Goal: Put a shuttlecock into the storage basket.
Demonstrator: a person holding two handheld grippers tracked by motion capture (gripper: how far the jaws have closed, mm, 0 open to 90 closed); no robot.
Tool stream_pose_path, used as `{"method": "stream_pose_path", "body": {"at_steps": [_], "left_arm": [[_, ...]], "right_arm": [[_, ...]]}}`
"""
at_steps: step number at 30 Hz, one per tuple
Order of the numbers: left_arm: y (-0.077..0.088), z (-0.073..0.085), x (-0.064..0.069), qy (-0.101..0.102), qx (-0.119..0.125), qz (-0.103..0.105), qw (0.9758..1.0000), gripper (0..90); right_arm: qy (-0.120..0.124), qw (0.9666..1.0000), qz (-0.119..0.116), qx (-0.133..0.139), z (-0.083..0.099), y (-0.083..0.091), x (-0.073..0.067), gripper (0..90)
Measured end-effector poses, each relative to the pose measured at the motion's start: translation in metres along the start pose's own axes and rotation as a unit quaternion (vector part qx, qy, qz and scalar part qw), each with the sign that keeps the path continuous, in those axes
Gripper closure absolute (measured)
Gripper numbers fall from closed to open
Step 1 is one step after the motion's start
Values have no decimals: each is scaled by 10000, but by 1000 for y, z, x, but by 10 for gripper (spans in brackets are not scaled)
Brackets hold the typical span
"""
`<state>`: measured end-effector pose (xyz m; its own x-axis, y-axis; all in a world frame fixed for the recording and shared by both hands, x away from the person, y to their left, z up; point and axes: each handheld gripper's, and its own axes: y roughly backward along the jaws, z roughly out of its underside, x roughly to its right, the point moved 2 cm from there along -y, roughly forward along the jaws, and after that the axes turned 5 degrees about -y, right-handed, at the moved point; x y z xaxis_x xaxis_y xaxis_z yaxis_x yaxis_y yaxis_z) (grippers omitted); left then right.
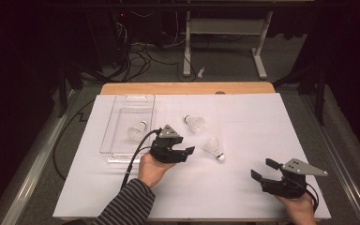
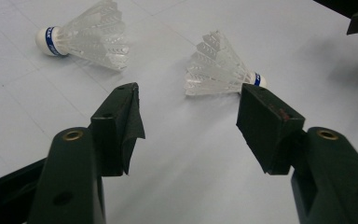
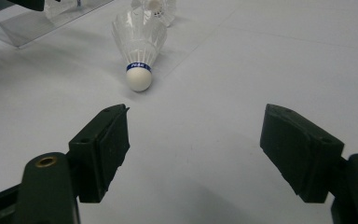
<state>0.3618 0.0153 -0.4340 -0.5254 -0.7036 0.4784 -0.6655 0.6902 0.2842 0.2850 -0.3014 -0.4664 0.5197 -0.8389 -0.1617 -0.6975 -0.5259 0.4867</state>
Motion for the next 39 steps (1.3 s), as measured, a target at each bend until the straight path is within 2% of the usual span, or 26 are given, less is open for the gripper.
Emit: {"method": "stream_pose_path", "body": {"at_steps": [10, 21, 29, 33, 37, 39], "left_arm": [[-8, -3, 3, 13, -126, -38, 9999, 406], [-19, -9, 9, -82, -322, -106, 9994, 444], [-27, -12, 11, -122, -545, -161, 9983, 458], [-31, -13, 14, -84, -567, -153, 9982, 468], [-36, -13, 14, -160, -682, -197, 9973, 468], [-38, -14, 14, -136, -744, -220, 9969, 468]], "right_arm": [[-14, 10000, 0, -26, 0, 0, 0, 241], [-18, 10000, -3, -19, 0, 0, 0, 241], [-12, 10000, -7, -20, 0, 0, 0, 241], [-9, 10000, -7, -19, 0, 0, 0, 241], [-8, 10000, -9, -19, 0, 0, 0, 241], [-1, 10000, -15, -15, 0, 0, 0, 241]]}}
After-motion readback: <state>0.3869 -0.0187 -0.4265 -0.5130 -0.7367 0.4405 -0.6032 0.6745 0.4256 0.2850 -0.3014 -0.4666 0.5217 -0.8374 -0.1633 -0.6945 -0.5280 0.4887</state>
